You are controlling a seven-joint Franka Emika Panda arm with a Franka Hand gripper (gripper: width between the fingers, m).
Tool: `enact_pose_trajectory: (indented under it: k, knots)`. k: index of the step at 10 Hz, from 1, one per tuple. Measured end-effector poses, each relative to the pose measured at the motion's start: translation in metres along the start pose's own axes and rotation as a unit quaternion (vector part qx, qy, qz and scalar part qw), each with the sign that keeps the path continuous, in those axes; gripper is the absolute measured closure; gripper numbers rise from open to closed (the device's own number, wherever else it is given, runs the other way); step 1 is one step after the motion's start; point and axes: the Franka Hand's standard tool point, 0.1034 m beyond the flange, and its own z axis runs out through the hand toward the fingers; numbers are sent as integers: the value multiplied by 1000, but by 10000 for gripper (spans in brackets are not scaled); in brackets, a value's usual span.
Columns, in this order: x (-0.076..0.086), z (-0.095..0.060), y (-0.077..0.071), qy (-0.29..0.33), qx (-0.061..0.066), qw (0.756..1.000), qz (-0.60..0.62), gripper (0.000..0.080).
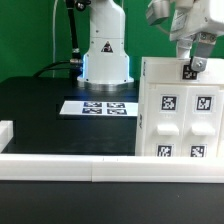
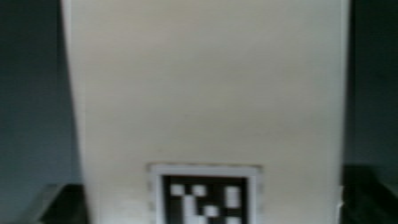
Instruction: Assemble cabinet
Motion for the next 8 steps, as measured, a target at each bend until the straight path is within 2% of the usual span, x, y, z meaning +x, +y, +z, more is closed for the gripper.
enact_pose_trajectory:
  k: [1,4,8]
  knots:
    - [-2,0,2,1,-3,1000,16,231]
    - [-2,-1,2,1,-3,999,44,231]
    - [-2,-2,3,2,-4,970,243,231]
